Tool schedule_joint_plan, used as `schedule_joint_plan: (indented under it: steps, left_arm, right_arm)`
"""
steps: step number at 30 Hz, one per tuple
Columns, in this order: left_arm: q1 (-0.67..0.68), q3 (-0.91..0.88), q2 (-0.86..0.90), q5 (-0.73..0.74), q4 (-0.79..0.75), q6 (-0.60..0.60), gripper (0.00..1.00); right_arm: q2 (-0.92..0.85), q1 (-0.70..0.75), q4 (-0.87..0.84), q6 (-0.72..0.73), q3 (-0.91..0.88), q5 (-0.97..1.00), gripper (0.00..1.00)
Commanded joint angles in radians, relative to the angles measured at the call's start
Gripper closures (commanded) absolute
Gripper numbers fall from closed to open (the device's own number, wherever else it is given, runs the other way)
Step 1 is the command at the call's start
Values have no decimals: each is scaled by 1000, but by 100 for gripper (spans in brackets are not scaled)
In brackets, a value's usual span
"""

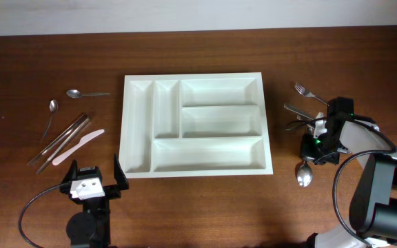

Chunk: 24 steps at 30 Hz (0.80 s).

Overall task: Pack container
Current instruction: 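Lower the right gripper and grasp the silver spoon handle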

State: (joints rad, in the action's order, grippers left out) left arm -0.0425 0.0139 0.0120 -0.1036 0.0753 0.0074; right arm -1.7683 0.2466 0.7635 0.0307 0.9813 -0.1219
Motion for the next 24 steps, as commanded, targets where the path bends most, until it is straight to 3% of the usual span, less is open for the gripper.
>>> schedule_joint_plan:
  steps: [1,24]
  left_arm:
    - [-6,-5,-7,10,0,12,1]
    - [-6,-5,-7,10,0,12,1]
  right_arm:
    - [-8,2,-19,12,-12,-2,96]
    - [-7,-19,84,3,197,-36,96]
